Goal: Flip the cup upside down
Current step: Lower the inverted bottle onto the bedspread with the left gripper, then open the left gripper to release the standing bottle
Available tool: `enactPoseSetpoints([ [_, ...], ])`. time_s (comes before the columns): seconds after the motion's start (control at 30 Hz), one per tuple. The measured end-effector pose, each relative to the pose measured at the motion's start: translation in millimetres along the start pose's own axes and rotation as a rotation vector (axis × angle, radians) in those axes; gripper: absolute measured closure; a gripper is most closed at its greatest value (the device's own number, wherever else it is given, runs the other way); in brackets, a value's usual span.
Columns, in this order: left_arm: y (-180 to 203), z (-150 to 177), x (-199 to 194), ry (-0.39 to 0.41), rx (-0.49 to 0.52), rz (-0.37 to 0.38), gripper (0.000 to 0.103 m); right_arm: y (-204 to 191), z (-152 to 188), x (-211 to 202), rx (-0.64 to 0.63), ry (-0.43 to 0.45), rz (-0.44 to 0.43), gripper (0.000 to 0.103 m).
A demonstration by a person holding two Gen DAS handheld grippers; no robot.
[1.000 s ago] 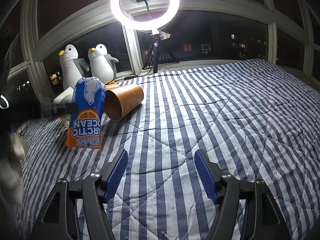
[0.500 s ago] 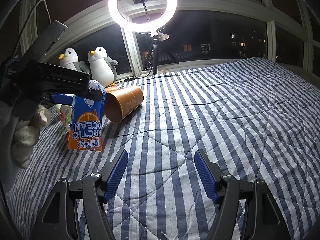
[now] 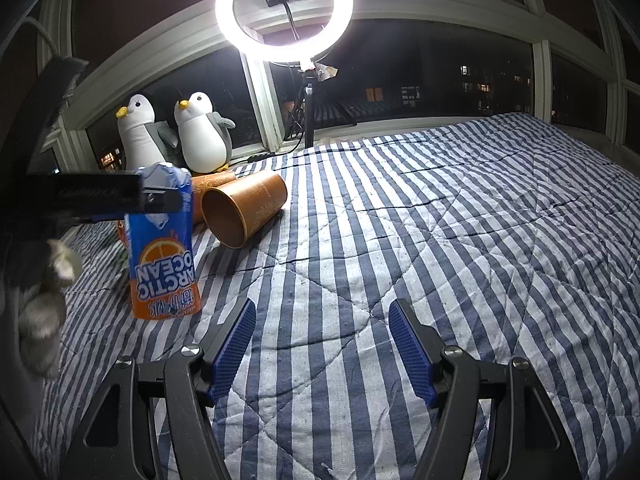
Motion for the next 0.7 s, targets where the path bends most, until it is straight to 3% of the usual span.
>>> enactPoseSetpoints([
  [0.23,7.4,14.1,-27.6,0.075,0.041,-0.016,0.032,0.5,-0.2,0.2,-0.001,0.001,0.002,0.038],
  [0.7,3.1,24.8,-40.5,0.085,0.027,-0.002,0.032,1.3,1.4,1.3,-0.004,-0.004,0.005,0.038],
])
Point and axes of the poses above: each gripper's, at about its wrist camera, not at the fingertips, and x roughly the way its jaws point, y to its right, z to its underside, the point moved 9 cm from there along x, roughly the way its jaws point, and after that the axes turned 14 degrees about y, right-handed, at the moved point
